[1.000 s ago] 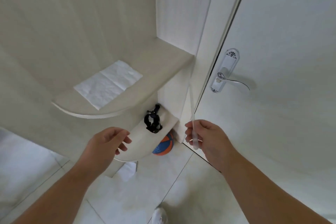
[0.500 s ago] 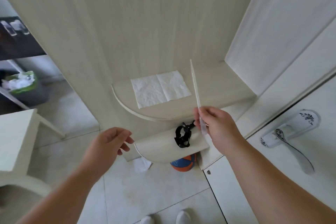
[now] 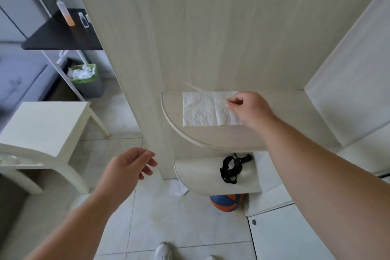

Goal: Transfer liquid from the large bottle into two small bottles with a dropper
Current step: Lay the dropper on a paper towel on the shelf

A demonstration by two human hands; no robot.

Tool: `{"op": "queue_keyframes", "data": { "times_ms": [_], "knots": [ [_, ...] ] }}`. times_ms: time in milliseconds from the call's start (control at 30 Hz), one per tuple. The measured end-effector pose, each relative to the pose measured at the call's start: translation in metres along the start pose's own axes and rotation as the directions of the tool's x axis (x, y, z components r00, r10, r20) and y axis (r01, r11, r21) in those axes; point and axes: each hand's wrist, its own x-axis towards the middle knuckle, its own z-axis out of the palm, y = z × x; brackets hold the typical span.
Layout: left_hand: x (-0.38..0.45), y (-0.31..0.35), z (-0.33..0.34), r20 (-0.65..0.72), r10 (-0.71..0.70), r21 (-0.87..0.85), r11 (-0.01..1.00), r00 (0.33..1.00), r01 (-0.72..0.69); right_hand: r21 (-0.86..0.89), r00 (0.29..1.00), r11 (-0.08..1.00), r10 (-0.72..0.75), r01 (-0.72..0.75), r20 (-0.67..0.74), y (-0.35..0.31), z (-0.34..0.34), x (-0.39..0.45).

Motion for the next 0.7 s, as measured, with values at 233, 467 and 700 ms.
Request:
{"op": "queue_keyframes", "data": {
  "times_ms": [233, 467, 700],
  "knots": [
    [0.003, 0.008, -0.007, -0.058, -0.039, -0.048, 0.998, 0.998, 0.036, -0.175, 0.996, 0.981, -0.084, 0.085, 0.013, -0.002, 0.021, 0.019],
    [0.005, 0.010, -0.005, -0.062, -0.035, -0.045, 0.998, 0.997, 0.032, -0.176, 0.994, 0.978, -0.110, 0.111, 0.015, 0.003, 0.019, 0.011],
    [-0.007, 0.006, -0.018, -0.110, -0.034, -0.059, 0.998, 0.993, 0.028, 0.056, 0.976, 0.978, -0.193, 0.199, -0.100, -0.030, 0.029, -0.022]
  ]
}}
